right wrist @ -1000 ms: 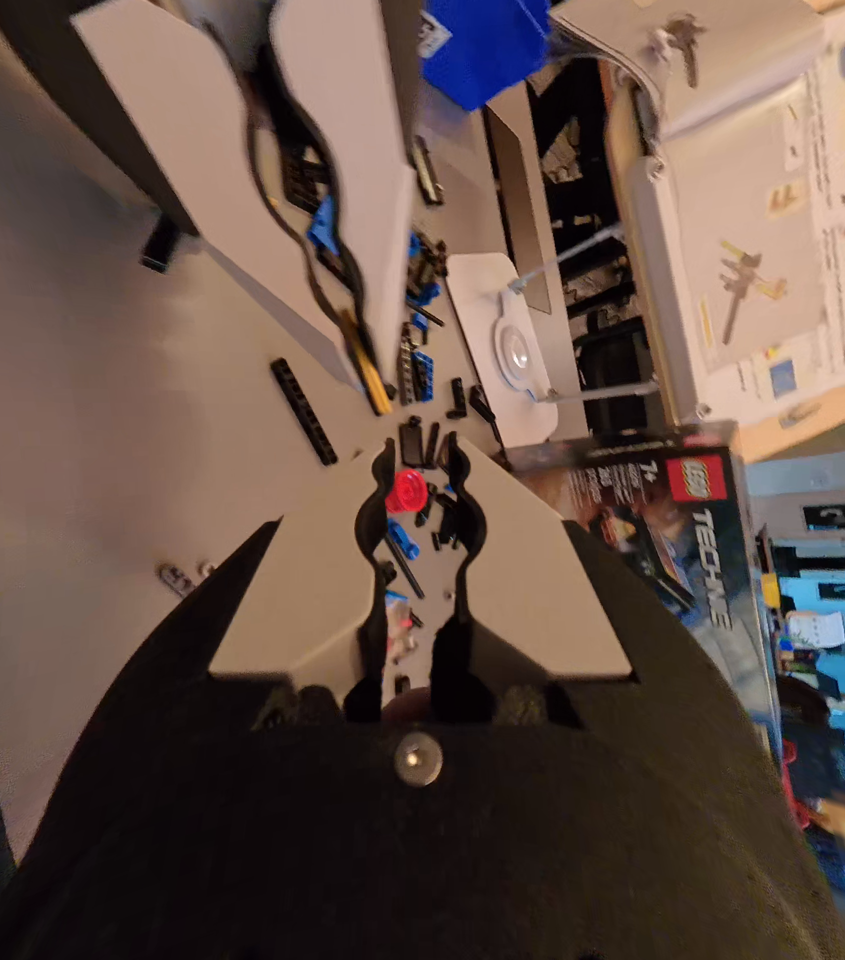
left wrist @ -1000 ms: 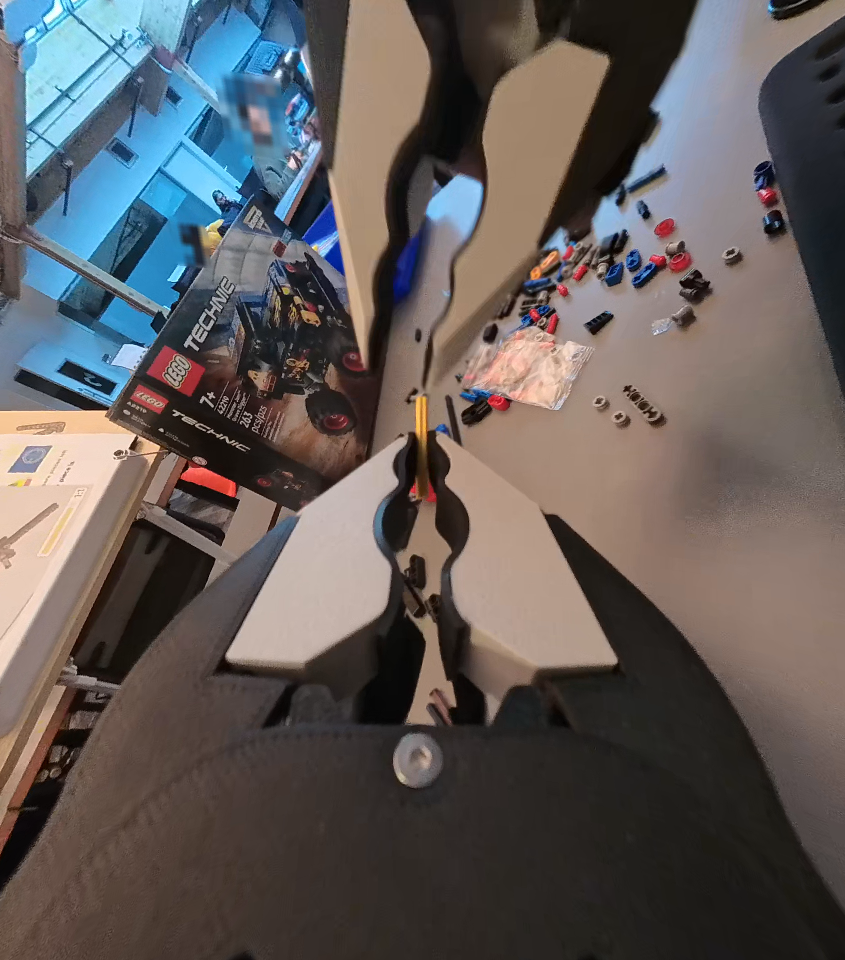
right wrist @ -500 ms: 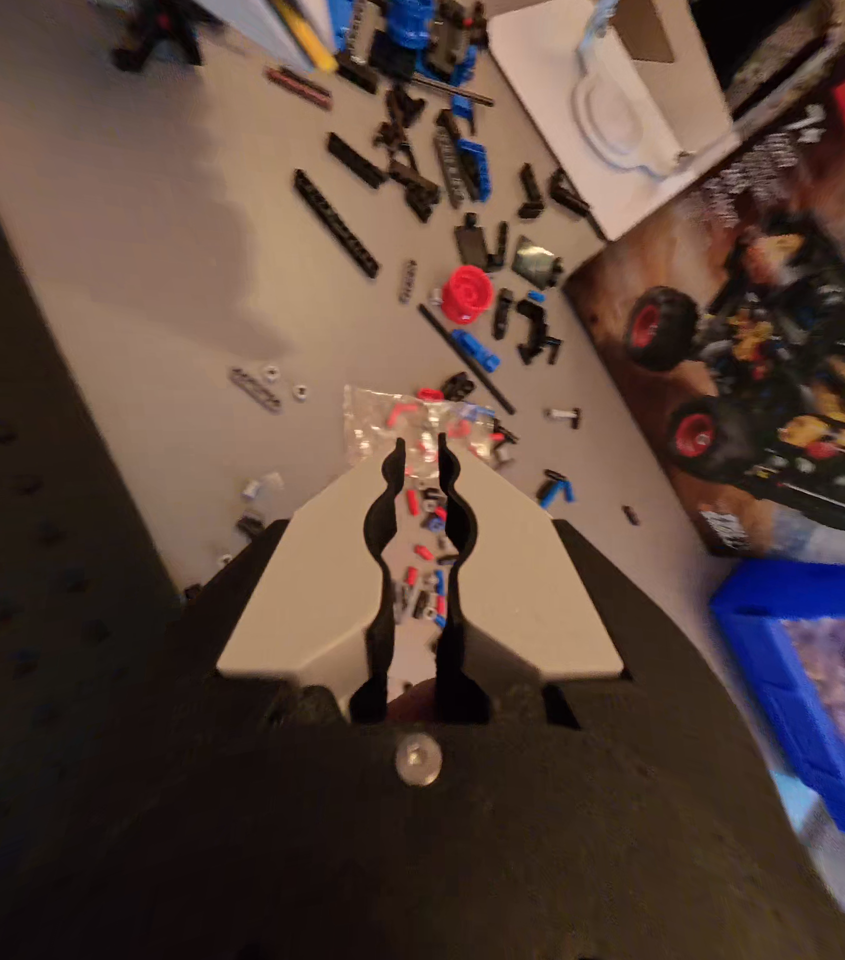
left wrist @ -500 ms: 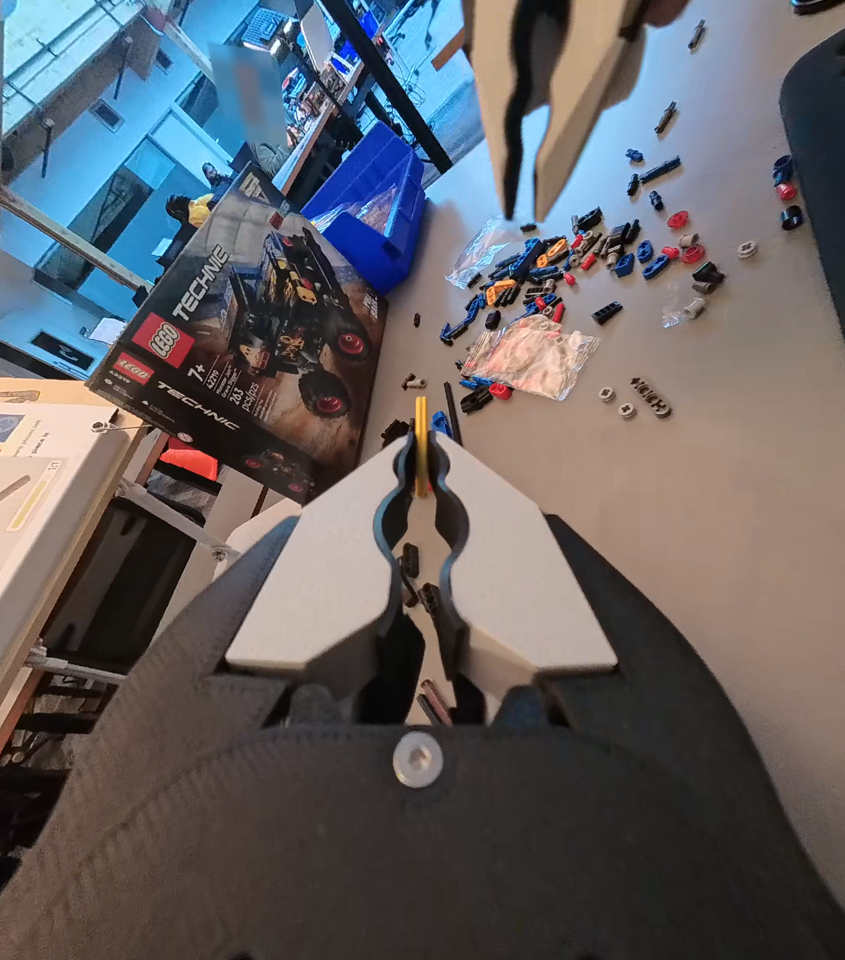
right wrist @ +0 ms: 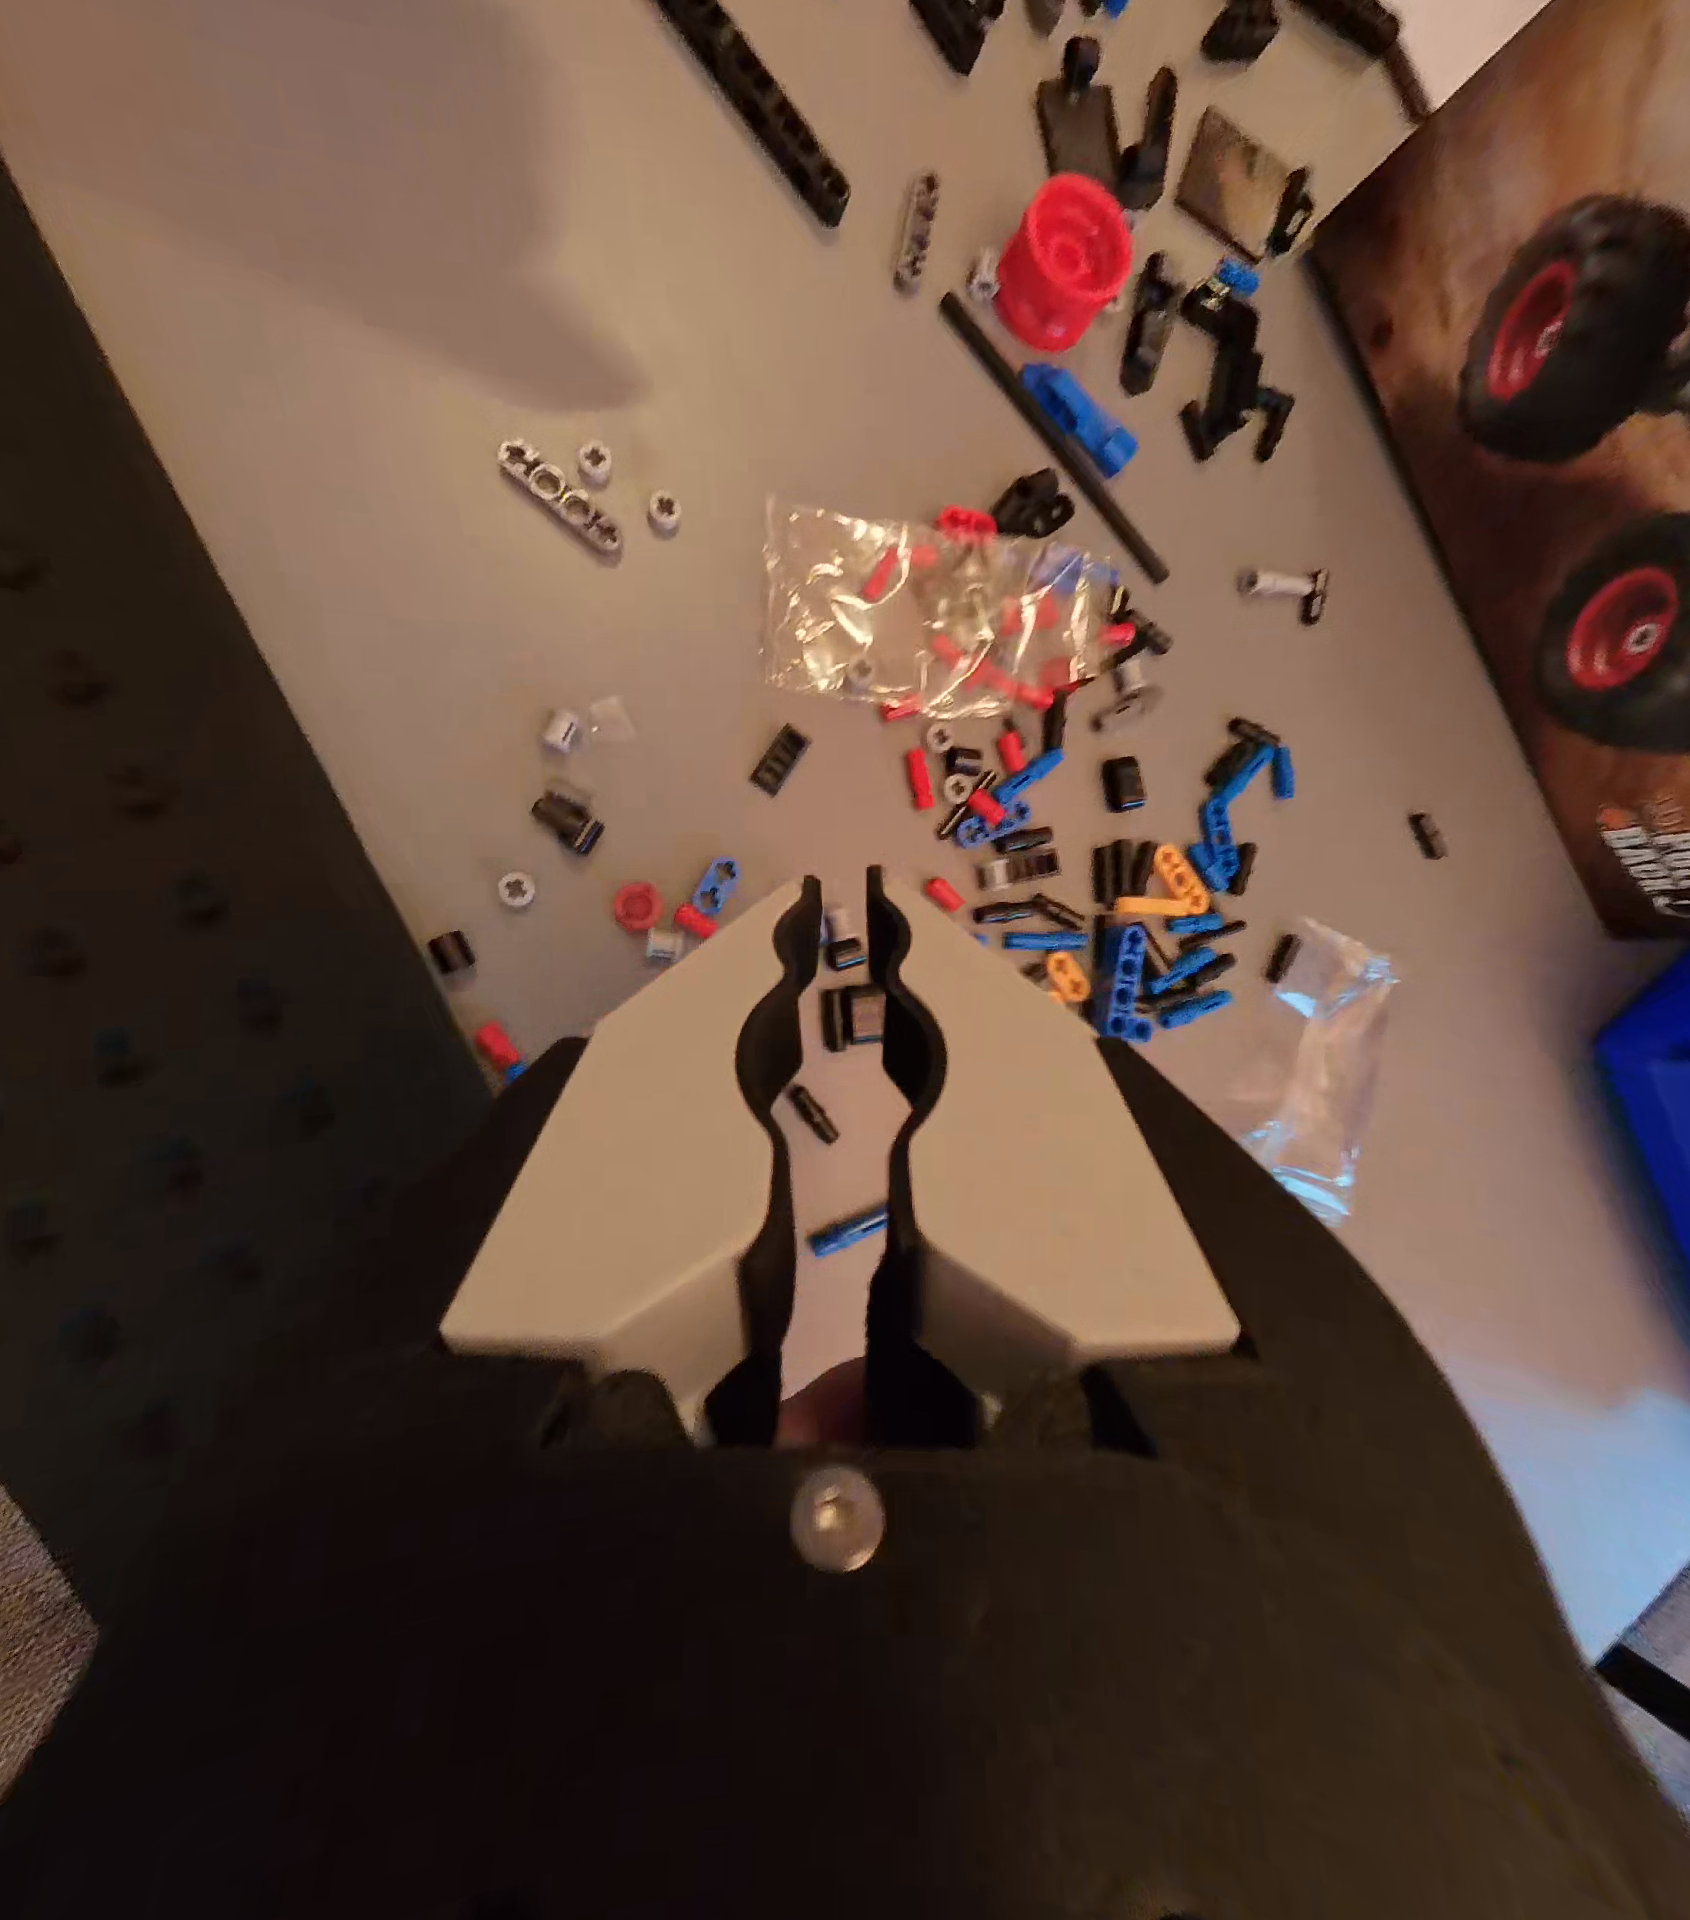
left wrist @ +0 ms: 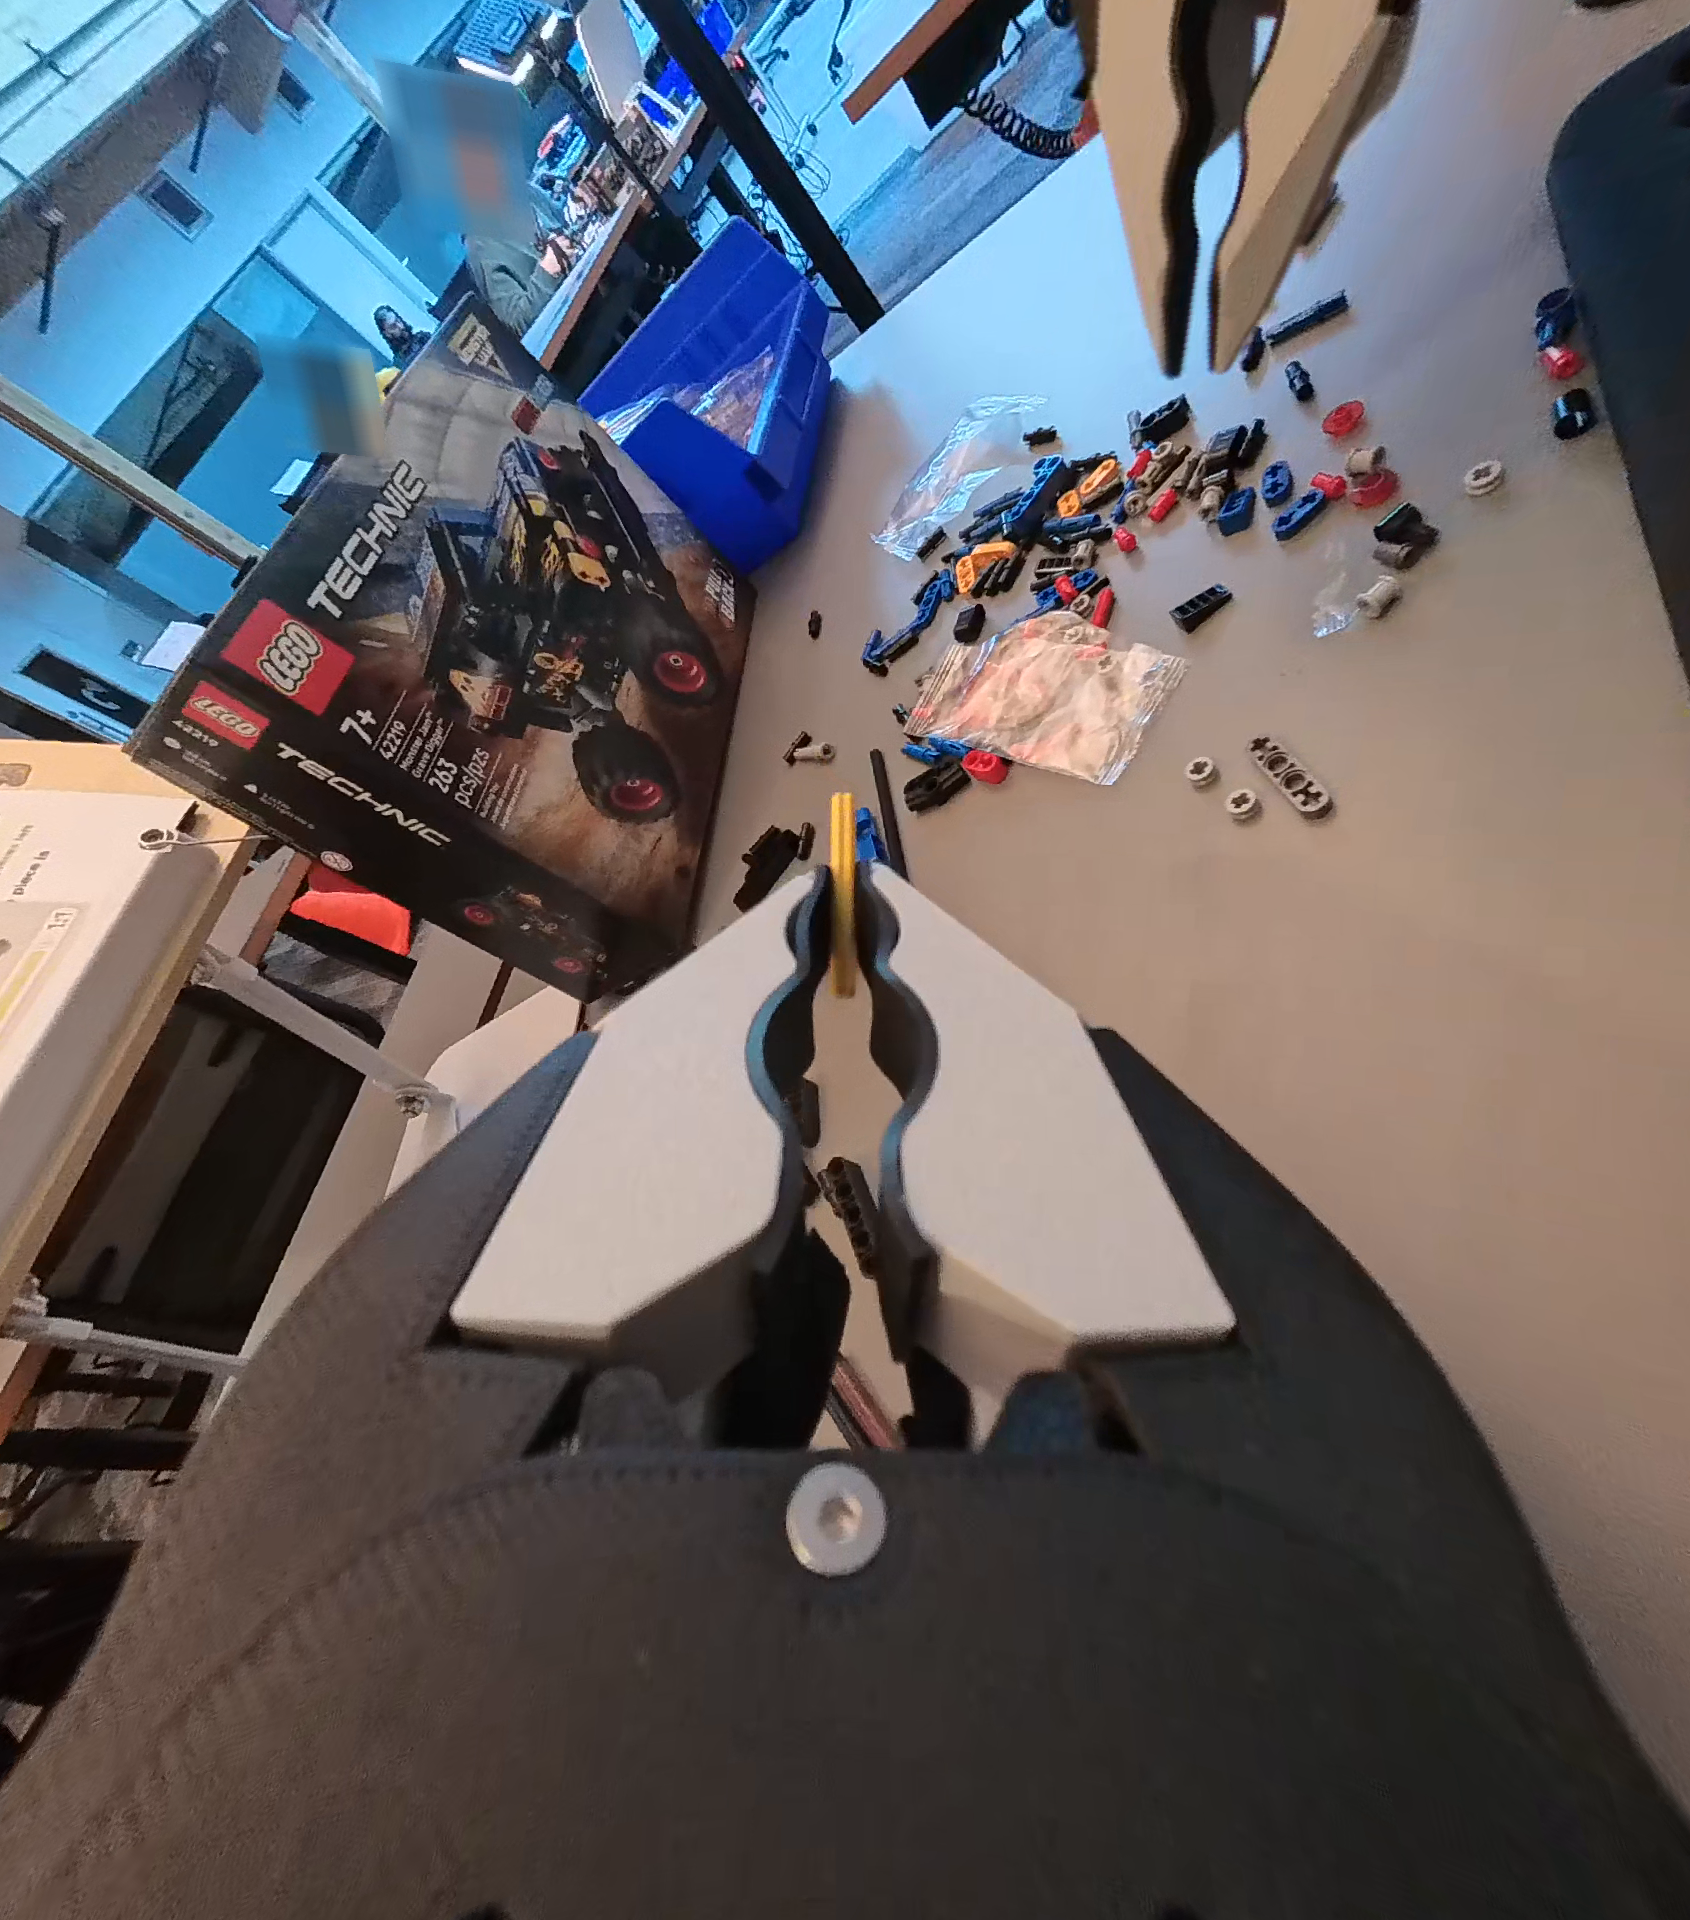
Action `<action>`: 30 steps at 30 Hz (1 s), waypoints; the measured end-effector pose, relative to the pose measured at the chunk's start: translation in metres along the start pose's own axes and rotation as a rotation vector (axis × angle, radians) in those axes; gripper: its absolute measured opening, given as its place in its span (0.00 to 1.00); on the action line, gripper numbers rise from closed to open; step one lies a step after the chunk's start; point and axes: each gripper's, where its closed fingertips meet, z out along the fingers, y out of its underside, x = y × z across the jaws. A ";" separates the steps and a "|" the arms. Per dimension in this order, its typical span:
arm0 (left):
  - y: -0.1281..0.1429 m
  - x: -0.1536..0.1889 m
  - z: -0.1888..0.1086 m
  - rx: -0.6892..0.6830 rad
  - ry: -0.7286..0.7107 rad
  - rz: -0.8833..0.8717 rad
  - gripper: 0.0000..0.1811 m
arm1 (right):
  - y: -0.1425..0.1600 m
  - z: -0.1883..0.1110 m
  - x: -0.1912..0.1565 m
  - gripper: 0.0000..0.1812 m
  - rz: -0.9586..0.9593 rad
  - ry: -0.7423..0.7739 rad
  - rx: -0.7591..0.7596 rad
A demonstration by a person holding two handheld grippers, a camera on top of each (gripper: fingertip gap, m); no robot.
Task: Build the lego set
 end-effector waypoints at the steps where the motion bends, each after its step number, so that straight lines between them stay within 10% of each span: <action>1: 0.000 0.000 0.000 0.000 -0.001 0.001 0.01 | 0.003 0.003 -0.005 0.03 0.003 -0.018 -0.007; 30: 0.003 0.004 0.003 -0.008 0.014 0.000 0.01 | 0.061 -0.013 0.068 0.09 0.099 0.274 -0.148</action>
